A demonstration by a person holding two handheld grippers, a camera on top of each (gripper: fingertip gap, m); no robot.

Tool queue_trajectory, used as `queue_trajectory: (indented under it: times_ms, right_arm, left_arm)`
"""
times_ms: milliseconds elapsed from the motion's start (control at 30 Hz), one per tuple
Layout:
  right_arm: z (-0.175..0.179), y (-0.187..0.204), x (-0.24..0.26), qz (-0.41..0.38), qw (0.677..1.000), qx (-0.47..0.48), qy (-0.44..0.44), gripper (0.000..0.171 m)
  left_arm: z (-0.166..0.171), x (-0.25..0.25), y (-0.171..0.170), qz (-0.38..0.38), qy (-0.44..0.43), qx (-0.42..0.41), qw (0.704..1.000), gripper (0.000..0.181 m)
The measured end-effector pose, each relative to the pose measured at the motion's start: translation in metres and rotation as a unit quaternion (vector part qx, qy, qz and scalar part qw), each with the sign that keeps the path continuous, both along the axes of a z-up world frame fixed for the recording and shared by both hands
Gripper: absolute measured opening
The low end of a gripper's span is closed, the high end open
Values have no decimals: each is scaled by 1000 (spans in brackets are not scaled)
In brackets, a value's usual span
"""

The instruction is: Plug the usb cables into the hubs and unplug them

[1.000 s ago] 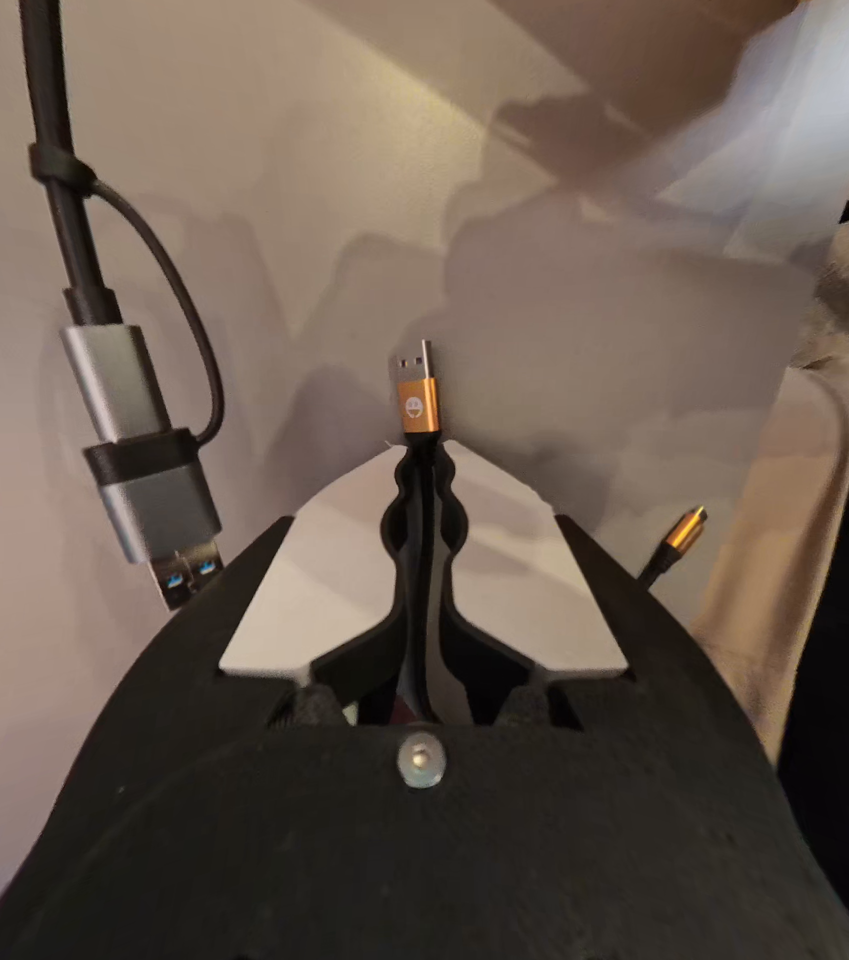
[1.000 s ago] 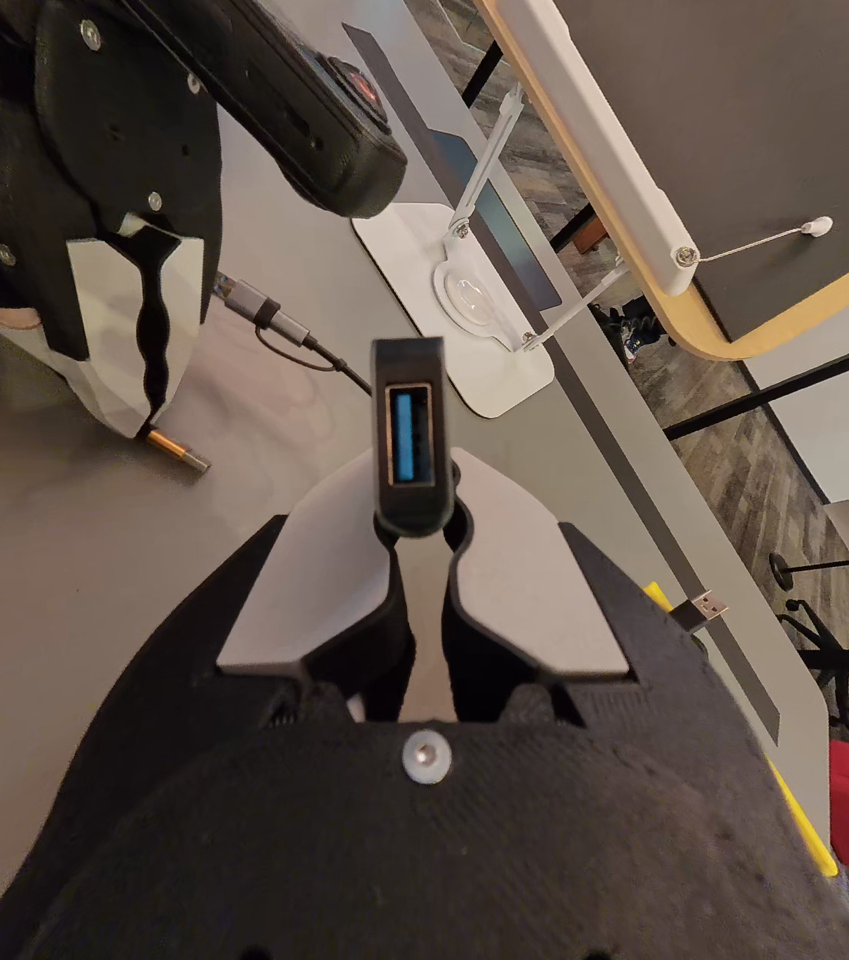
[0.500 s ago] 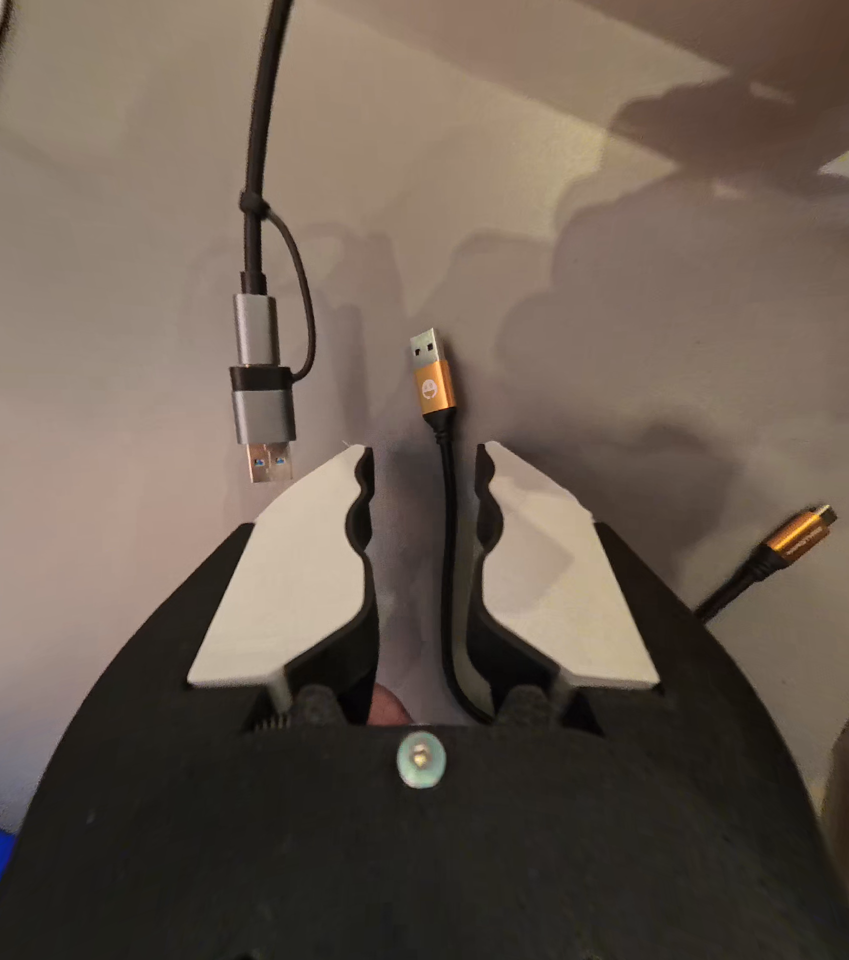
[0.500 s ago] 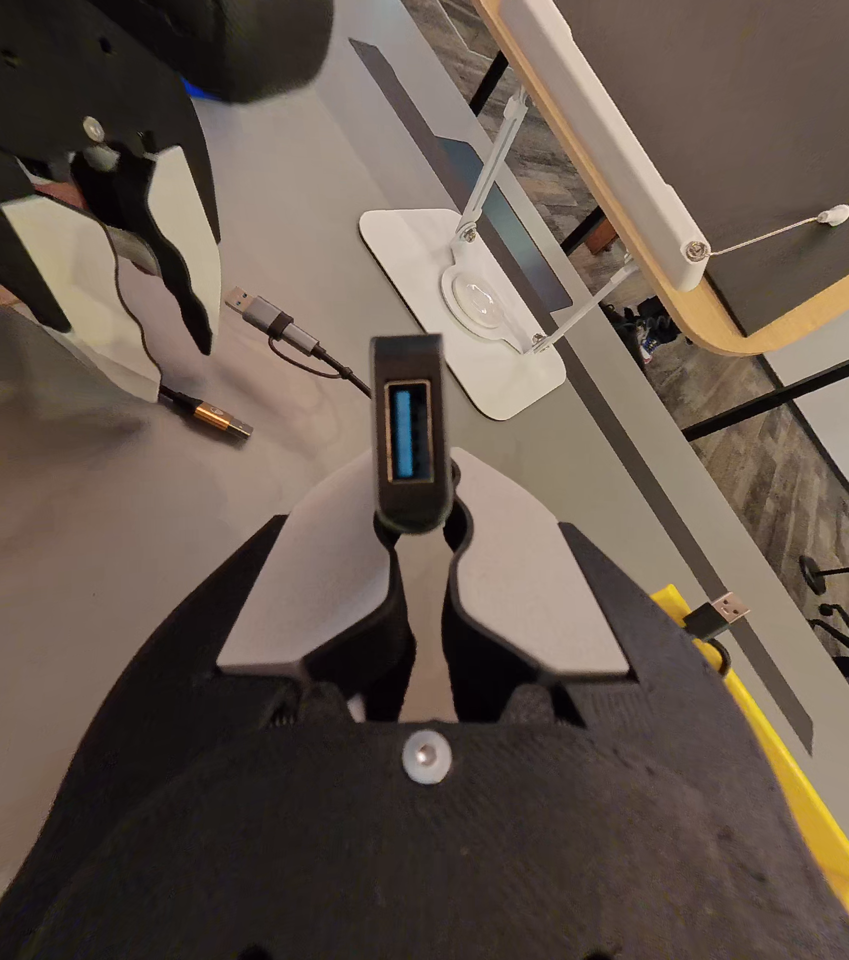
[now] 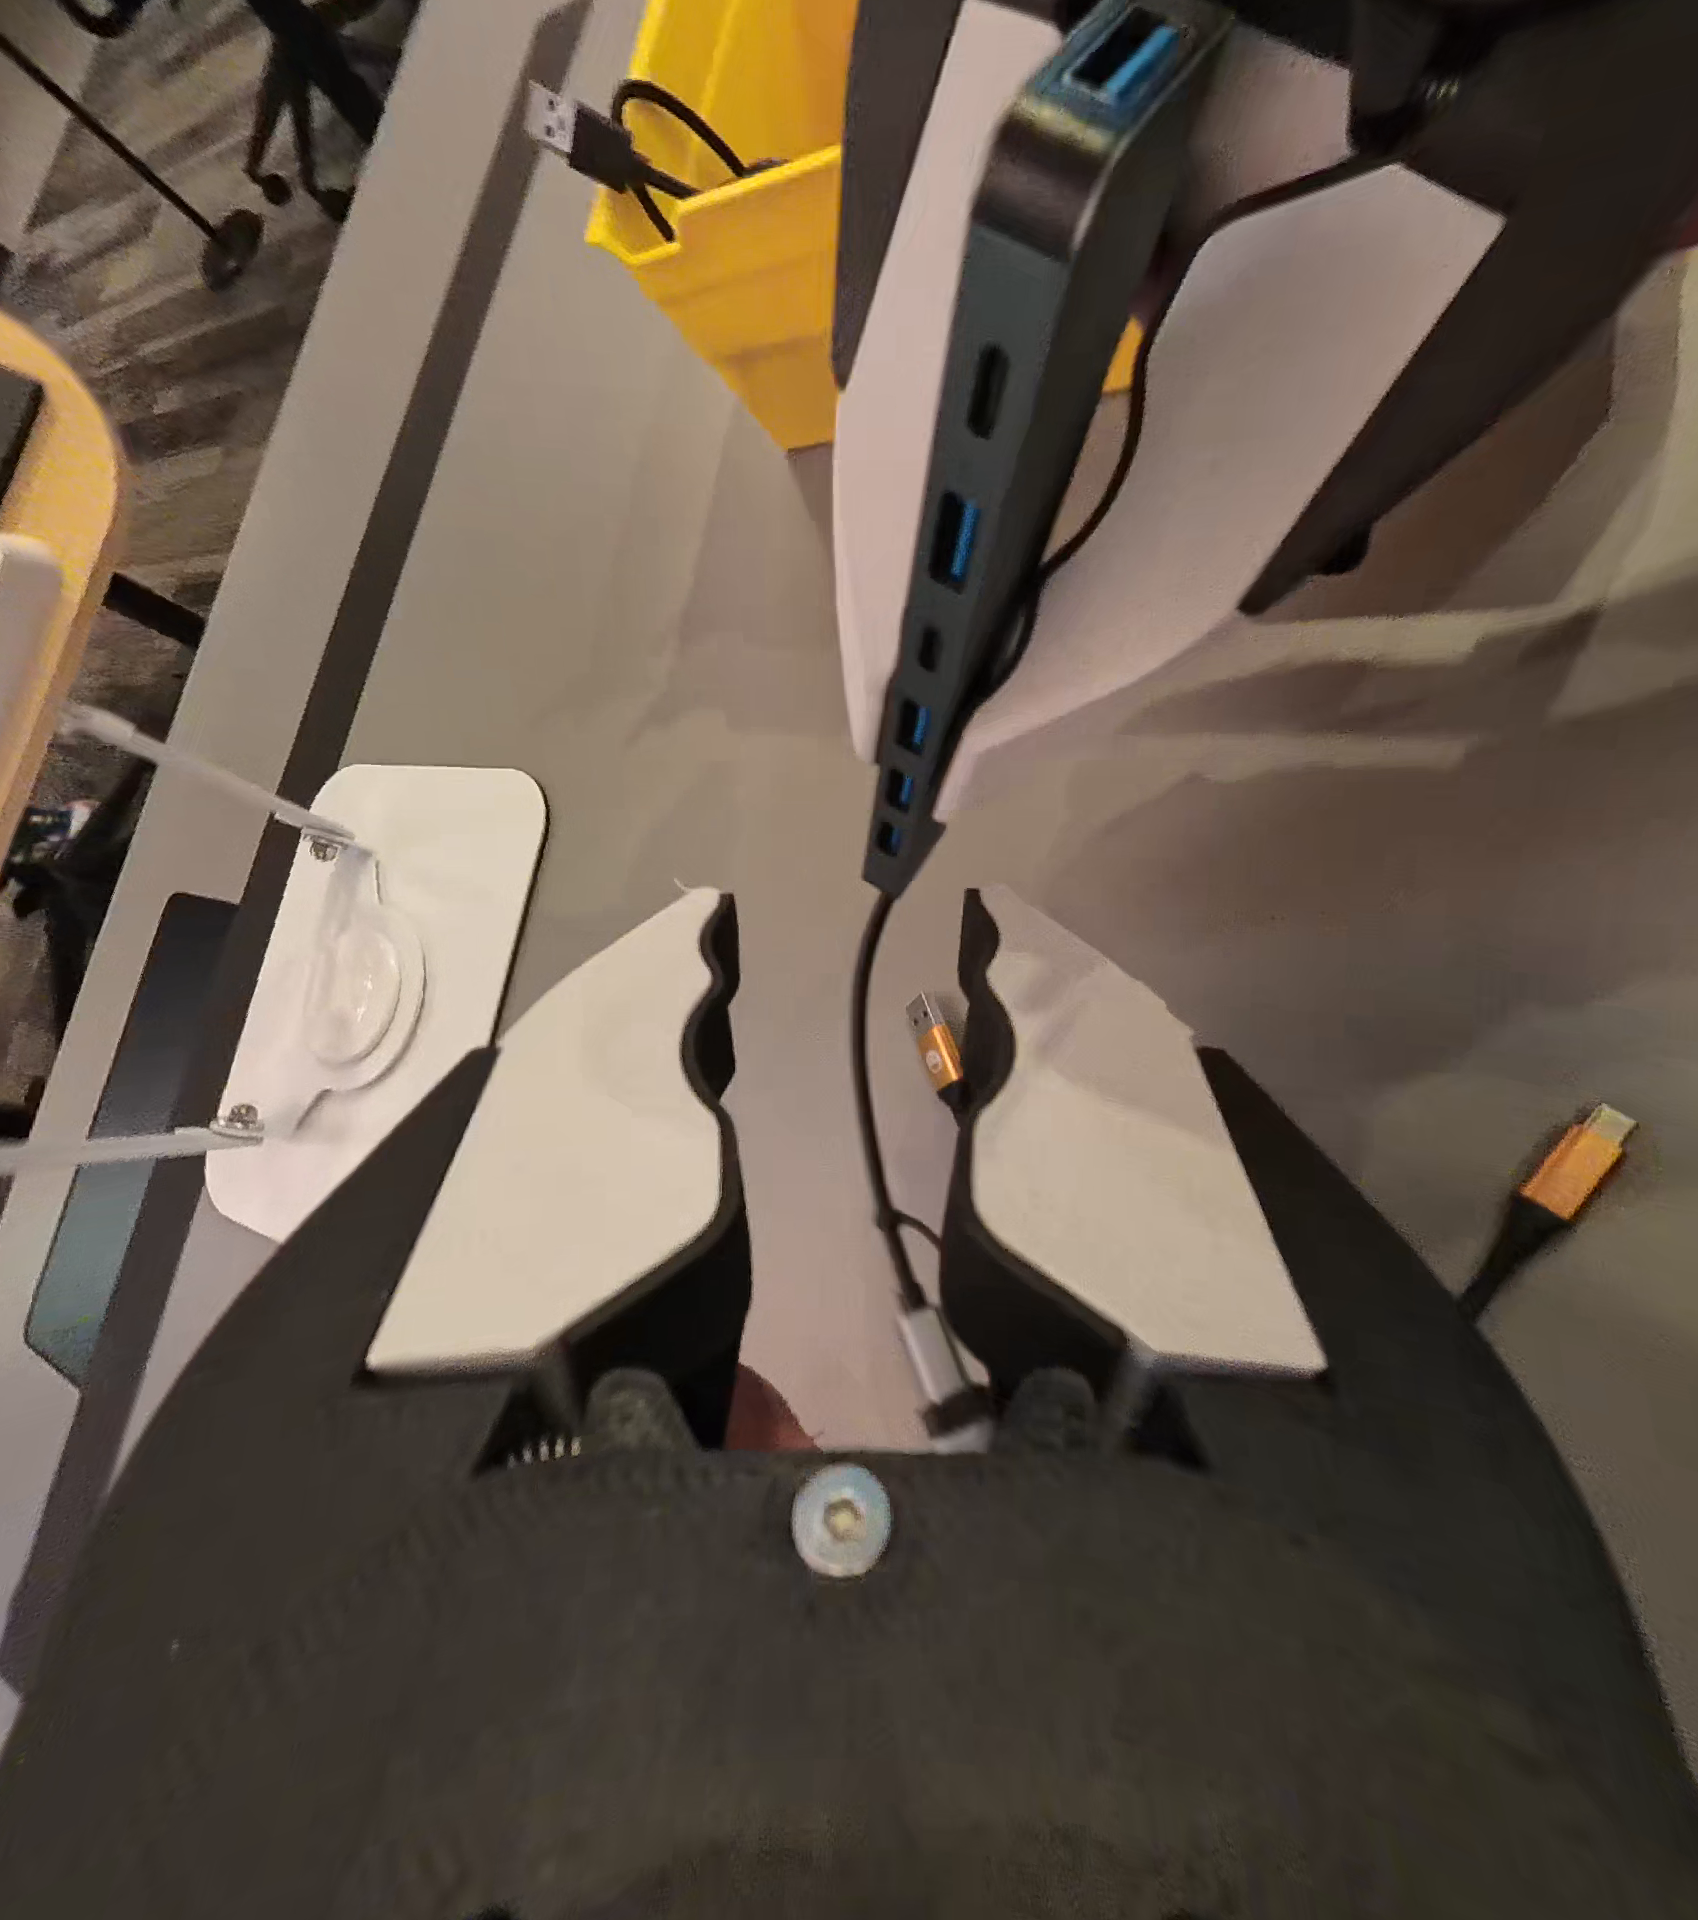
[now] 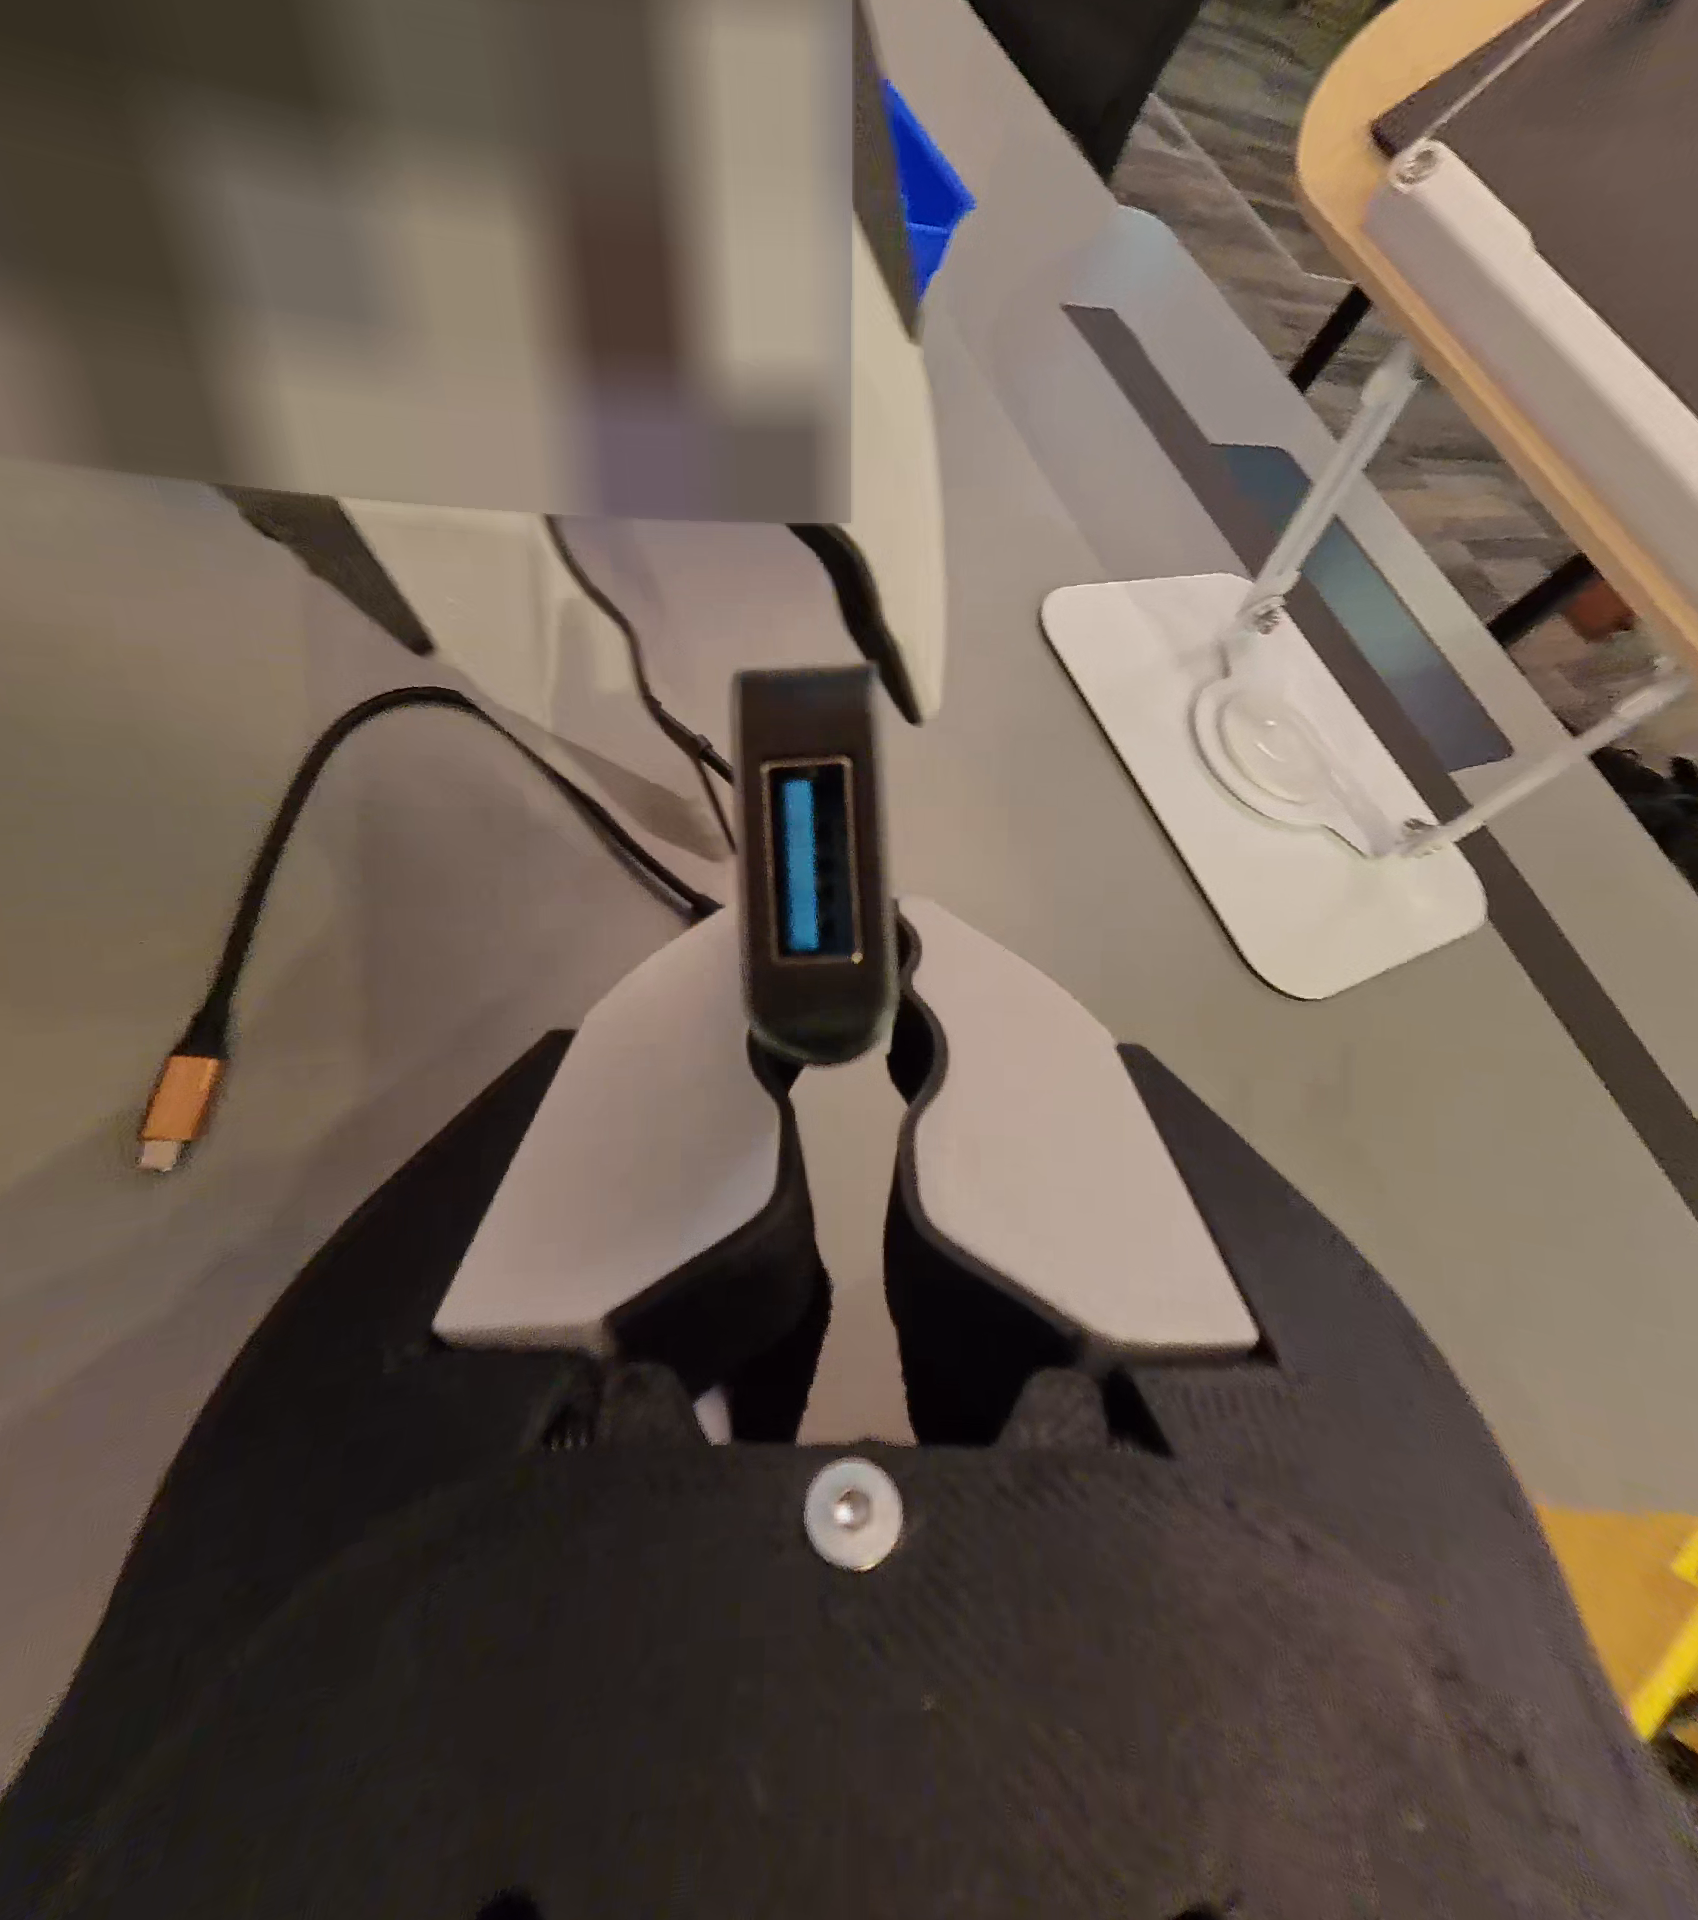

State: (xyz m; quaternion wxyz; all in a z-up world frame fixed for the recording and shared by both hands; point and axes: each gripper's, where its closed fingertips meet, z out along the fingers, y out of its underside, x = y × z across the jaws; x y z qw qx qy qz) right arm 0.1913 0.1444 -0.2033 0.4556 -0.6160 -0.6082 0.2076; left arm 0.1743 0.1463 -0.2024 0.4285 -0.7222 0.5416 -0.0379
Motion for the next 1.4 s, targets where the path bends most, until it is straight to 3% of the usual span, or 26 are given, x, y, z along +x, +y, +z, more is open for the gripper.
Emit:
queue_trajectory:
  times_ms: [33, 267, 433, 567, 700, 933, 1067, 1200, 1400]
  right_arm:
    - [-1, -4, -2, 11, 1000, -8, -3, 11]
    - [1, -21, -5, 63, 996, -60, 3, 11]
    - [4, -13, -3, 46, 997, -60, 28, 24]
    - [15, 8, 7, -13, 999, 33, 16, 52]
    - [18, 9, 5, -18, 974, 216, -64, 73]
    - [28, 8, -3, -28, 925, 363, -104, 72]
    - [28, 2, -4, -3, 923, 370, -109, 61]
    - [33, 14, 10, -28, 916, 380, -122, 60]
    - [30, 9, -14, -33, 878, 454, -152, 72]
  left_arm:
    - [-1, 3, -1, -16, 6, -9, 1000, 40]
    - [-22, 23, -22, -108, -24, -125, 986, 20]
    - [-23, 25, -20, -86, -93, -184, 975, 12]
    - [-12, 21, -14, -41, -189, -258, 947, 11]
    - [9, 22, -9, -18, -273, -325, 905, 11]
    - [27, 2, -1, -24, -337, -393, 855, 10]
    - [27, -7, -4, -24, -341, -411, 845, 11]
    - [37, -17, -4, -28, -362, -409, 837, 11]
    - [40, -5, -17, -37, -366, -437, 821, 10]
